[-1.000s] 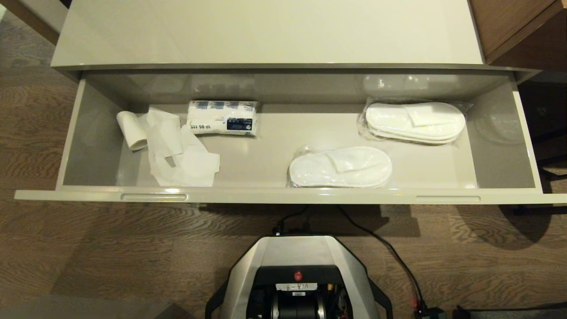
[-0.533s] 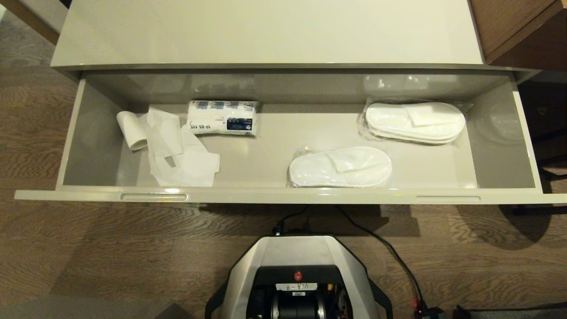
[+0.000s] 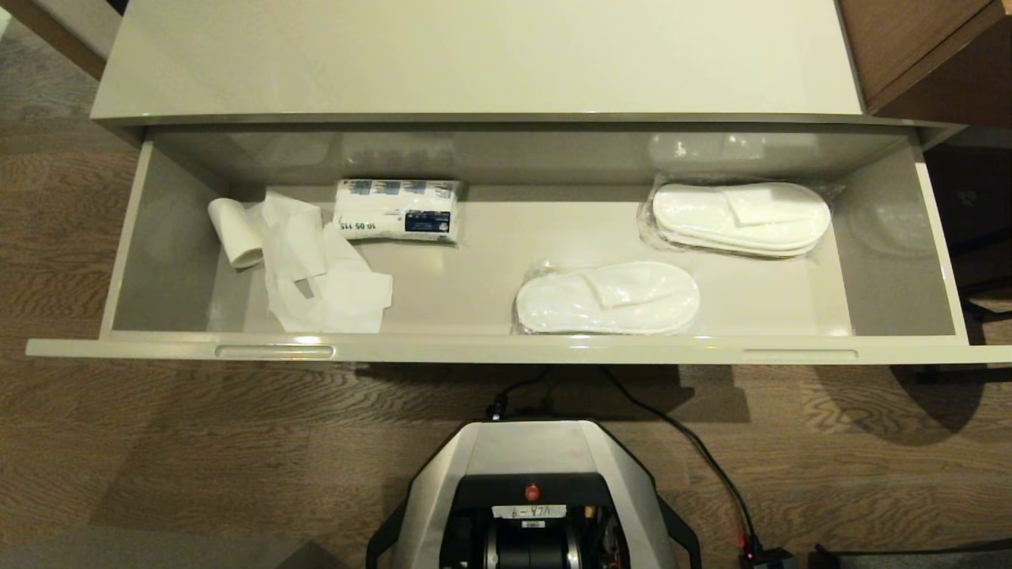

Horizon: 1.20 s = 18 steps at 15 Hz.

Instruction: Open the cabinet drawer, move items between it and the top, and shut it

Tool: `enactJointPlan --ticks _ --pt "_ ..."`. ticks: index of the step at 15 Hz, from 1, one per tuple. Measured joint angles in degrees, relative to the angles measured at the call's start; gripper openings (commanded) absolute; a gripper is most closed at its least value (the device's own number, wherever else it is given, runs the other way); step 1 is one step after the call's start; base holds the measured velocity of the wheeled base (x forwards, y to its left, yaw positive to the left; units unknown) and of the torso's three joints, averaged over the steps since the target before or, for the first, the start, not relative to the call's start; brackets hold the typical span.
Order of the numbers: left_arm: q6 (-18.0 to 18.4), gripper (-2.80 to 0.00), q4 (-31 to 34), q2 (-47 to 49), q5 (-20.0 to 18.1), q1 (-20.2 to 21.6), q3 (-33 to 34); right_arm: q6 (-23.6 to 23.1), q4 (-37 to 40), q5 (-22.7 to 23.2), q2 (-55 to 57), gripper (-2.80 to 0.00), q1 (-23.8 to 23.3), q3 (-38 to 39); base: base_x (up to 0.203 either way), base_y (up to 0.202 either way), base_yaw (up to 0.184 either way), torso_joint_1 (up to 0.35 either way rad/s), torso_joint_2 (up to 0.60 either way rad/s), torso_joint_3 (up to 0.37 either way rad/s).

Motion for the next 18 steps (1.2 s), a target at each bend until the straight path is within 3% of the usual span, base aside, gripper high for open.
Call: enactJointPlan --ticks 18 --pt "0.0 -2.8 0.0 0.0 0.0 0.0 0.0 0.0 0.0 0.0 0.0 -2.8 -0.1 0.0 0.0 0.0 0.0 0.0 0.0 0.0"
